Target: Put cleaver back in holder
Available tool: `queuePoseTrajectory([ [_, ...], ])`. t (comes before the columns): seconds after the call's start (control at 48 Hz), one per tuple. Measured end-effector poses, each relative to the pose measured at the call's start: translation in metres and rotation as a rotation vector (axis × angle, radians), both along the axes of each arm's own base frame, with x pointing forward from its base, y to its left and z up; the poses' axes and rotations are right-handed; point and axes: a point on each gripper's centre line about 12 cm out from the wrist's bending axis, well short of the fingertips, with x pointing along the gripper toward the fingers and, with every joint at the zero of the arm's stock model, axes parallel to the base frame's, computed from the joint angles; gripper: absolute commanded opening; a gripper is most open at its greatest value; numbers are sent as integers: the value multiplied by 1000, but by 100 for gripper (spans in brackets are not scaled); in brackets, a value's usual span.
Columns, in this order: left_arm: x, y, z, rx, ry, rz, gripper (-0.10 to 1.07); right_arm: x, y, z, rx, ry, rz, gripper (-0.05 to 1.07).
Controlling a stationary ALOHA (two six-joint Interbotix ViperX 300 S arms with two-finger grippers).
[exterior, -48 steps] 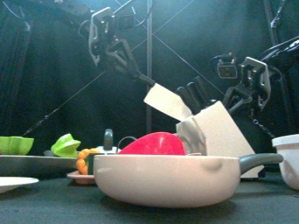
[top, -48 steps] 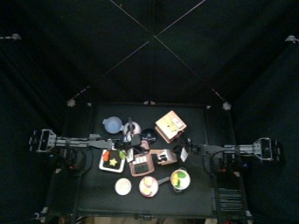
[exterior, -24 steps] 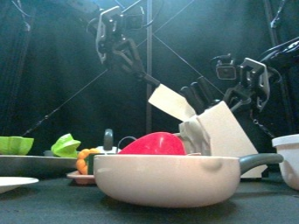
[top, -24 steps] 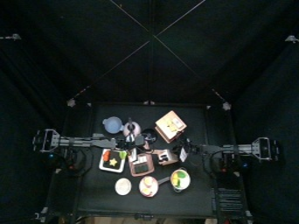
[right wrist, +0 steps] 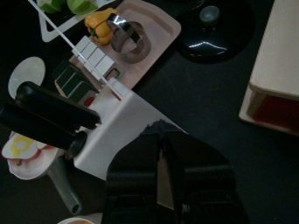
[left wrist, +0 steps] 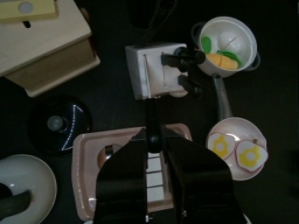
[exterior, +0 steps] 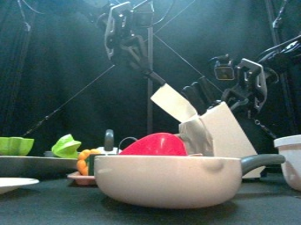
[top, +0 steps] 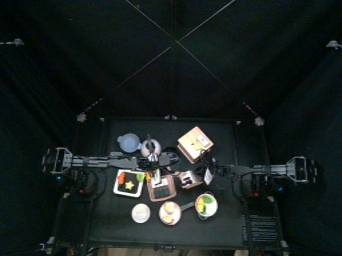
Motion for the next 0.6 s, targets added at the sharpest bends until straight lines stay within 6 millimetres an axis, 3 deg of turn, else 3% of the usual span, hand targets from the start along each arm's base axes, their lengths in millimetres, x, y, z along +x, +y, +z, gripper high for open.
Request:
queuePoseTrajectory([
  [0.354,30,3,-12,0,17,3,45,1,1,-1,1,3,3,41],
  [0.604,57,7,-18,2,-4,6,70,1,1,-1,1,5,3,41],
])
